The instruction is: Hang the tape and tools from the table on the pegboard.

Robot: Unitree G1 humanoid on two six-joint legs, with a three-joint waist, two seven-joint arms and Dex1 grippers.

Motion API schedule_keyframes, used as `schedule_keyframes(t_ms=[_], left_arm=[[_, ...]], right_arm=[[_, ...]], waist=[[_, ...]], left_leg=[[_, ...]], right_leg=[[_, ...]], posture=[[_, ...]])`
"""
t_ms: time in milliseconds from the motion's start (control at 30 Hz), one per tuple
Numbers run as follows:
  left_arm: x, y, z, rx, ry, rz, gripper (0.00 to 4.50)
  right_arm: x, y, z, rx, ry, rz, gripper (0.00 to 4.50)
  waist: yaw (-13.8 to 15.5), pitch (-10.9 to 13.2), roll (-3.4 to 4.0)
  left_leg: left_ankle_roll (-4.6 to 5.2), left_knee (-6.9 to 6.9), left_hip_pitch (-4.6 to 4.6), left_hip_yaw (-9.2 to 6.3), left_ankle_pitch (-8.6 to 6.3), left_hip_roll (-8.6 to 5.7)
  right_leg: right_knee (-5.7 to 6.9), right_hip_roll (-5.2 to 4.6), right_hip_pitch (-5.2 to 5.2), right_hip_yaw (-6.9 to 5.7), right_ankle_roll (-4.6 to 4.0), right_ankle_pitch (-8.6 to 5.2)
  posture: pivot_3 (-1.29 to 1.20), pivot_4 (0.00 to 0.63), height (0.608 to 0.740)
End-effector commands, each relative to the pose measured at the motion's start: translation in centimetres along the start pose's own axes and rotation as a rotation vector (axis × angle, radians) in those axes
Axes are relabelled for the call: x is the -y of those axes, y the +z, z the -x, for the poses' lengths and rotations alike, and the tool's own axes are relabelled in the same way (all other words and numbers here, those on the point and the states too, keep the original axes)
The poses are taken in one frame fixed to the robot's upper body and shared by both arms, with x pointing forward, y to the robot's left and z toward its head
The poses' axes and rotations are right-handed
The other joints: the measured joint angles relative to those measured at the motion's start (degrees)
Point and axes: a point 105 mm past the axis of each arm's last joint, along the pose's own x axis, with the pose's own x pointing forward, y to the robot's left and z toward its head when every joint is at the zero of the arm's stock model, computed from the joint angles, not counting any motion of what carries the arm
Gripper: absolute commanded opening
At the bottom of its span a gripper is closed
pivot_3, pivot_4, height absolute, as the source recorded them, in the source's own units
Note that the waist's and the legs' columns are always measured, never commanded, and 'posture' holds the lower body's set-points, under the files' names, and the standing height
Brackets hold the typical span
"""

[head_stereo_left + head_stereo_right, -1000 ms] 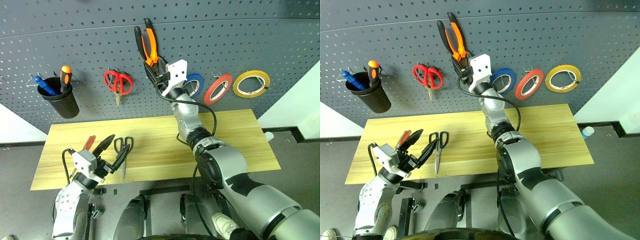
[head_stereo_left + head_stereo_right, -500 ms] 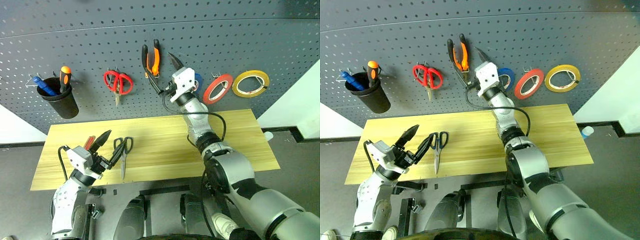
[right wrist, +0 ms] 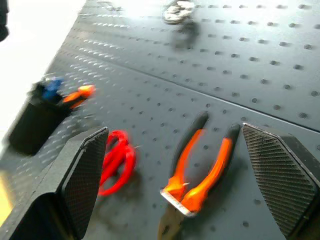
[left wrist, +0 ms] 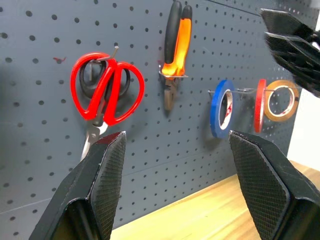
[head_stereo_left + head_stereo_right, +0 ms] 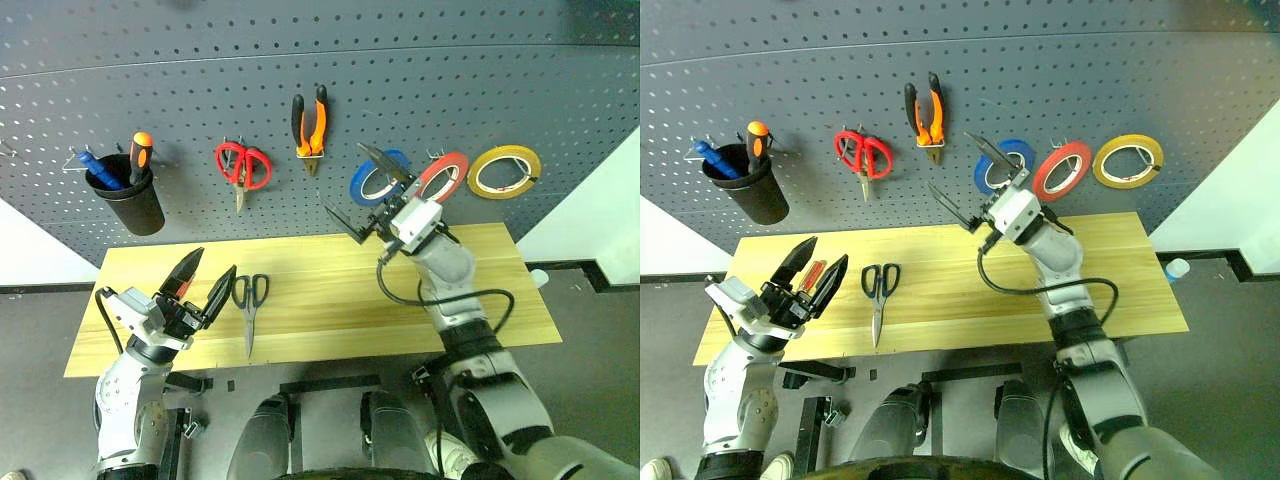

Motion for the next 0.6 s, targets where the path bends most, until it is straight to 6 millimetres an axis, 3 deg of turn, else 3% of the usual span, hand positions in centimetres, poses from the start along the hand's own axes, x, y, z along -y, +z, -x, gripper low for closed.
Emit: schedule_keyframes(t_ms=[33, 167, 333, 400, 500, 600], left_arm=[[-0.4, -0.9, 1.1, -0.043, 0.047, -0.016, 3.42], [-1.5, -4.9, 1.3, -0.294, 0.198, -0.051, 3.42], [-1.9, -9.2, 0.5, -0.578, 0.406, -0.03, 3.42], [-1.8, -11.1, 0.9, -0.766, 0.483, -0.023, 3.78], [-0.9, -12.3, 0.6, -0.911, 0.509, 0.006, 4.45], [-0.2, -13.2, 0.3, -1.019, 0.556, 0.054, 4.45]], right_arm=[[-1.5, -0.5, 2.4, -0.108, 0.118, -0.046, 4.46], [-2.8, -2.6, 5.2, -0.295, 0.206, -0.116, 4.46], [-4.5, -4.4, 6.9, -0.456, 0.298, -0.121, 4.46], [-5.1, -4.8, 7.3, -0.481, 0.33, -0.157, 4.5], [-5.4, -4.9, 7.7, -0.496, 0.337, -0.242, 4.5], [-5.7, -4.8, 7.9, -0.497, 0.348, -0.322, 4.5]], waist=[[0.1, -0.2, -0.02], [0.0, -0.2, -0.03], [-0.1, -0.2, -0.08], [0.0, -0.2, -0.09], [0.0, -0.2, -0.11], [0.0, -0.2, -0.11]], left_leg=[[0.0, 0.0, 0.0, 0.03, 0.0, 0.0], [0.0, 0.24, -0.05, 0.12, 0.0, 0.0], [-0.04, 0.86, -0.08, 0.12, -0.04, 0.1], [-0.04, 0.92, -0.09, 0.12, -0.04, 0.1], [-0.04, 0.9, -0.14, 0.1, -0.03, 0.08], [-0.03, 0.84, -0.16, 0.09, -0.03, 0.08]], right_leg=[[-0.07, 0.0, 0.03, 0.0, -0.02, -0.01], [-0.15, 0.0, 0.08, 0.05, -0.01, -0.07], [-0.06, 0.08, 0.3, 0.05, 0.08, 0.04], [-0.11, 0.08, 0.39, 0.05, 0.12, 0.06], [-0.13, 0.08, 0.39, 0.06, 0.21, 0.11], [-0.13, 0.09, 0.34, 0.06, 0.44, 0.2]], posture=[[0.0, 0.091, 0.74], [0.0, 0.101, 0.74], [0.0, 0.111, 0.74], [0.0, 0.113, 0.74], [0.0, 0.116, 0.74], [0.0, 0.119, 0.74]])
